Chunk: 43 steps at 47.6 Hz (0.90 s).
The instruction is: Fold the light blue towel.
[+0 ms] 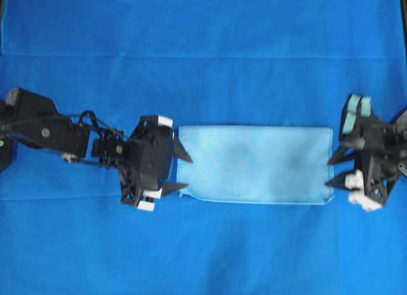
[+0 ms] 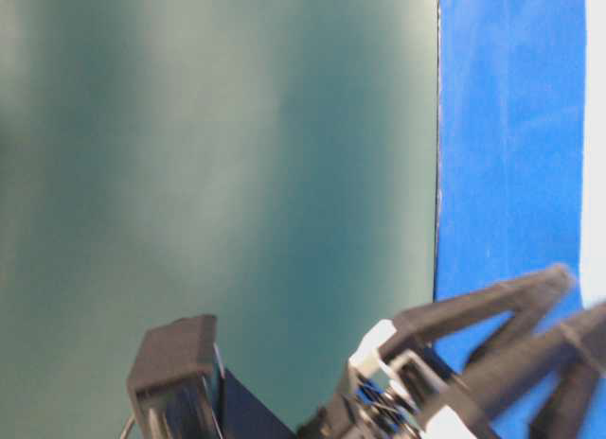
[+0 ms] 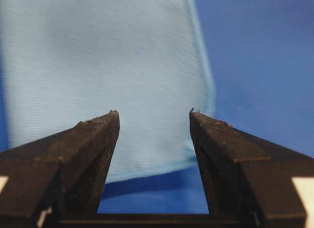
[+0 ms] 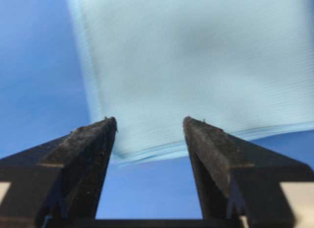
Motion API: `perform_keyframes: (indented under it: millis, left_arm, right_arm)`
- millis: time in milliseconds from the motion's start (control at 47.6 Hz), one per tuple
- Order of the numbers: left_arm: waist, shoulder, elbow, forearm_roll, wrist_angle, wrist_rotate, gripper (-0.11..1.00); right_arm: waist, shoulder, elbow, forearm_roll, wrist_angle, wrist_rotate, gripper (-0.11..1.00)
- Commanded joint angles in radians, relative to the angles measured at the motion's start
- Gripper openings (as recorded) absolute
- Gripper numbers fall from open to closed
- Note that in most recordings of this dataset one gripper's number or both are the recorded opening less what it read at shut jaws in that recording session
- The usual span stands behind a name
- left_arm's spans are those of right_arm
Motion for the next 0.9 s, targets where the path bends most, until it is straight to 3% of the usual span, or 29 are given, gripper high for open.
perform_keyframes:
  millis: [0,147,315,672,882]
  left_arm:
    - [0.044,-0.026,-0.018,-0.002,0.002,-0.002,0.57]
    - [0.103,-0.017,-0.028,-0.002,0.005,-0.002,0.57]
    - [0.141,0.026,-0.035,-0.002,0.005,-0.002,0.57]
    - [0.195,0.117,-0.057,-0.002,-0.002,-0.002,0.57]
    - [0.195,0.16,-0.077,-0.002,0.009,-0.003,0.57]
  right_arm:
    - [-0.074,-0.031,-0.009,-0.055,0.041,-0.002,0.61]
    - [-0.175,-0.029,-0.009,-0.152,0.095,-0.003,0.61]
    - [-0.219,0.032,-0.008,-0.204,0.074,-0.003,0.61]
    - [-0.262,0.238,0.0,-0.225,-0.067,-0.003,0.61]
    - [-0.262,0.262,0.002,-0.221,-0.086,-0.003,0.61]
